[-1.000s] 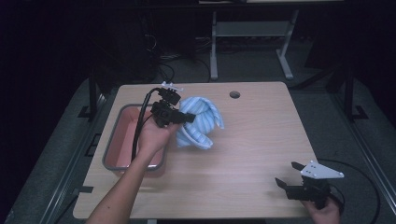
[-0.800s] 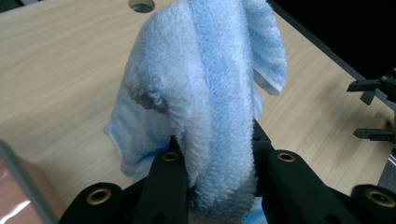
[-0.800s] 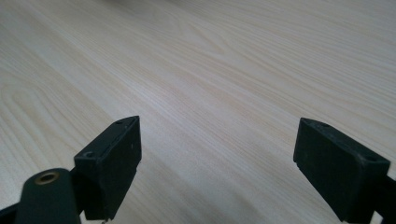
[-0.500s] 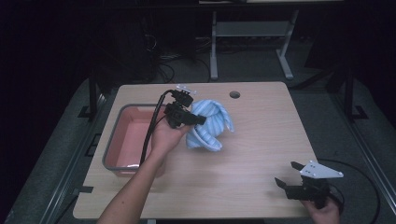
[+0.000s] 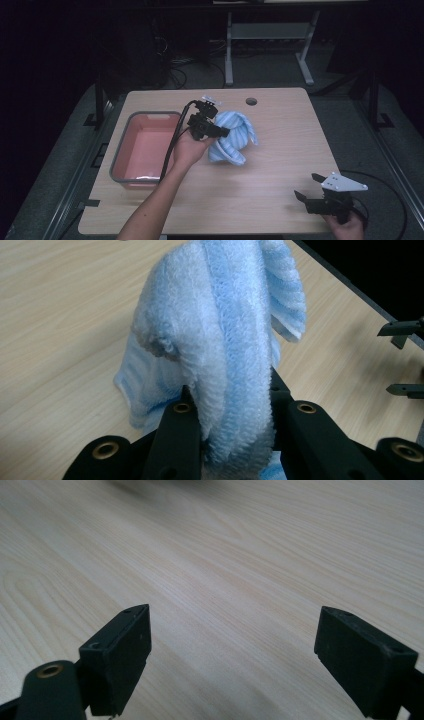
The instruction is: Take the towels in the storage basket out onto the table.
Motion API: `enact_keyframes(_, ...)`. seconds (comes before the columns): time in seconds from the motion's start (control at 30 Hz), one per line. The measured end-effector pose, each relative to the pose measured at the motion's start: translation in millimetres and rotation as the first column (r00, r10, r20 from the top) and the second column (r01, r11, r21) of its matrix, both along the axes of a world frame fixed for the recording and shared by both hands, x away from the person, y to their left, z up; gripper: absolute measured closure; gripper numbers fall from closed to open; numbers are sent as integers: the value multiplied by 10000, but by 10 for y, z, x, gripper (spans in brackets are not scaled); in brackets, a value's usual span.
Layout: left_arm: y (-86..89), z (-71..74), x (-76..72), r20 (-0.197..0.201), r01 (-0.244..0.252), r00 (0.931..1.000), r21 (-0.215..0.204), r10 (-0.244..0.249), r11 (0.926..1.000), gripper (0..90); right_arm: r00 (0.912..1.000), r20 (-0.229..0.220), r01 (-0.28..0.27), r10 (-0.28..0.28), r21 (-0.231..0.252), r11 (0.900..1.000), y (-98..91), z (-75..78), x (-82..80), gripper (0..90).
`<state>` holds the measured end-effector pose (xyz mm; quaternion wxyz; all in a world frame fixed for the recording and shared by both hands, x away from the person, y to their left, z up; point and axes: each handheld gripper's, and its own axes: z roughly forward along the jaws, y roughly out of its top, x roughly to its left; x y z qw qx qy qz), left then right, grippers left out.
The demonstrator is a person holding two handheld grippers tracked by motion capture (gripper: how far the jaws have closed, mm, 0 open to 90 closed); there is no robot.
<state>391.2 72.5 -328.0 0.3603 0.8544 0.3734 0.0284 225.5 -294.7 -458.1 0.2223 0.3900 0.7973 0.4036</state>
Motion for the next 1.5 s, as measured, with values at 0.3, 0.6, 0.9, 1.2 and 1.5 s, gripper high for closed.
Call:
enact_keyframes(0.3,-134,-112,33,-194,-18,9998,172,21,9999,746,9999,91,-78,79,-80,9999,1,-1,8,144)
enact_keyframes(0.6,-255,-284,31,-415,18,9991,191,-10,9998,743,10000,74,-21,22,-49,10000,12,5,-1,145)
enact_keyframes(0.9,-367,-468,53,-650,50,9979,280,-32,9996,738,10000,75,-1,1,-24,10000,10,4,1,144)
enact_keyframes(1.2,-506,-611,43,-770,195,9969,684,-142,9975,733,10000,23,-24,24,-27,10000,21,8,0,145)
enact_keyframes(1.5,-551,-774,34,-1011,70,9949,434,-26,9990,718,10000,85,-39,40,-60,10000,18,4,0,144)
